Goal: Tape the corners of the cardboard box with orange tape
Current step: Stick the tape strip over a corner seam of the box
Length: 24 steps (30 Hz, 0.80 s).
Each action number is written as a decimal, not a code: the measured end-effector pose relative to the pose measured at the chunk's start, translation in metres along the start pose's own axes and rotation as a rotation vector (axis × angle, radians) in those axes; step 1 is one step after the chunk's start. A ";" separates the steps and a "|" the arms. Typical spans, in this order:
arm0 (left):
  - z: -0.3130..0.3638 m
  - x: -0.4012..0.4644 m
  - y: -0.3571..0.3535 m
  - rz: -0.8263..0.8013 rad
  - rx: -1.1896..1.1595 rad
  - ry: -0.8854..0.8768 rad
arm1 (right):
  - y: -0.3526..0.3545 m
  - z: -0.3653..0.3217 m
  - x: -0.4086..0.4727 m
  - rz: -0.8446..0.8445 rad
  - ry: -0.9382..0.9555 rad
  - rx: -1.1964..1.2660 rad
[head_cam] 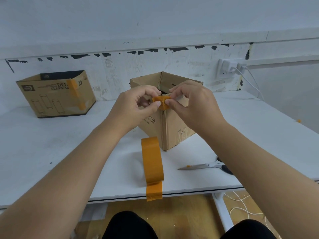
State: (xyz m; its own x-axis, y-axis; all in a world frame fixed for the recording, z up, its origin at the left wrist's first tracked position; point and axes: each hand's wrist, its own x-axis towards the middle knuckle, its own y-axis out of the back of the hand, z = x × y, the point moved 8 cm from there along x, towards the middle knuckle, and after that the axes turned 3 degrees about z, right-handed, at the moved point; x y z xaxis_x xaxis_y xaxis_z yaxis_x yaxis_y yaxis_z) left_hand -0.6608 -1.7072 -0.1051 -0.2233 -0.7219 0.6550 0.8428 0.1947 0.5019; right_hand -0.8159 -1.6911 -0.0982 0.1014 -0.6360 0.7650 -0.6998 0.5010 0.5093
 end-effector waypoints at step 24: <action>-0.008 0.011 -0.012 0.018 -0.305 -0.076 | -0.003 0.004 0.016 -0.088 0.015 0.114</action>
State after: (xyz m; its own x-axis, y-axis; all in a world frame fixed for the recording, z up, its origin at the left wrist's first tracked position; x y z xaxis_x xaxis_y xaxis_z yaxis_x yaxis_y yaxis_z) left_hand -0.6694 -1.7231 -0.1086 -0.2329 -0.6665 0.7082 0.9524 -0.0091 0.3047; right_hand -0.8147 -1.7048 -0.0890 0.1756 -0.6655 0.7255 -0.7633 0.3734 0.5272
